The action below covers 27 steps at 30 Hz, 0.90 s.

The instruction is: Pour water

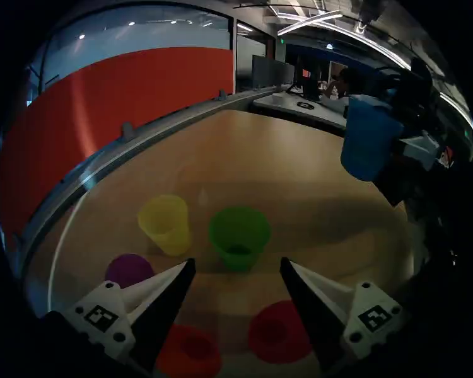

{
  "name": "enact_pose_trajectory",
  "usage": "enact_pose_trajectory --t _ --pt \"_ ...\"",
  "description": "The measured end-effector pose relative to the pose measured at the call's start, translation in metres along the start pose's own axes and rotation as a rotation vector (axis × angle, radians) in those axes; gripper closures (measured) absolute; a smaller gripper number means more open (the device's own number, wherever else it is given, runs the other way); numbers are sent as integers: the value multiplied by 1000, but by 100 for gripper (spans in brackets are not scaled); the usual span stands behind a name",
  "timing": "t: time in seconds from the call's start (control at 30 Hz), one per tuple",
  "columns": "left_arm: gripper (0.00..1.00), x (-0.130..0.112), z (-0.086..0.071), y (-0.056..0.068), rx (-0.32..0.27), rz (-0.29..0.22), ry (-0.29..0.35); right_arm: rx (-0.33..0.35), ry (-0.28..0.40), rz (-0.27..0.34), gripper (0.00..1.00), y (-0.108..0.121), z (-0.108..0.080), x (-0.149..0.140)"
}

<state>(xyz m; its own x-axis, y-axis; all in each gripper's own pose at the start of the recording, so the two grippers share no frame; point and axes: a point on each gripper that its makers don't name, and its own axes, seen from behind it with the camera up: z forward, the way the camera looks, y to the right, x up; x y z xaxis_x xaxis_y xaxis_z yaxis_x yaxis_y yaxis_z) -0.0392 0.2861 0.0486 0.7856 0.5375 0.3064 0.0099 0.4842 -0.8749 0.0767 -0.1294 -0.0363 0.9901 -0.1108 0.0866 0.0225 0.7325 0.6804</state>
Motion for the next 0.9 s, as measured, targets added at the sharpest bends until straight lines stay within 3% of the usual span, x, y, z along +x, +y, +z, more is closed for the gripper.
enact_pose_trajectory --t 0.5,0.9 --pt "0 2 30 2 0 -40 -50 -18 -1 4 10 6 -11 -3" --pt "0 3 38 -2 19 -79 -71 -25 -13 3 10 8 -13 -7"
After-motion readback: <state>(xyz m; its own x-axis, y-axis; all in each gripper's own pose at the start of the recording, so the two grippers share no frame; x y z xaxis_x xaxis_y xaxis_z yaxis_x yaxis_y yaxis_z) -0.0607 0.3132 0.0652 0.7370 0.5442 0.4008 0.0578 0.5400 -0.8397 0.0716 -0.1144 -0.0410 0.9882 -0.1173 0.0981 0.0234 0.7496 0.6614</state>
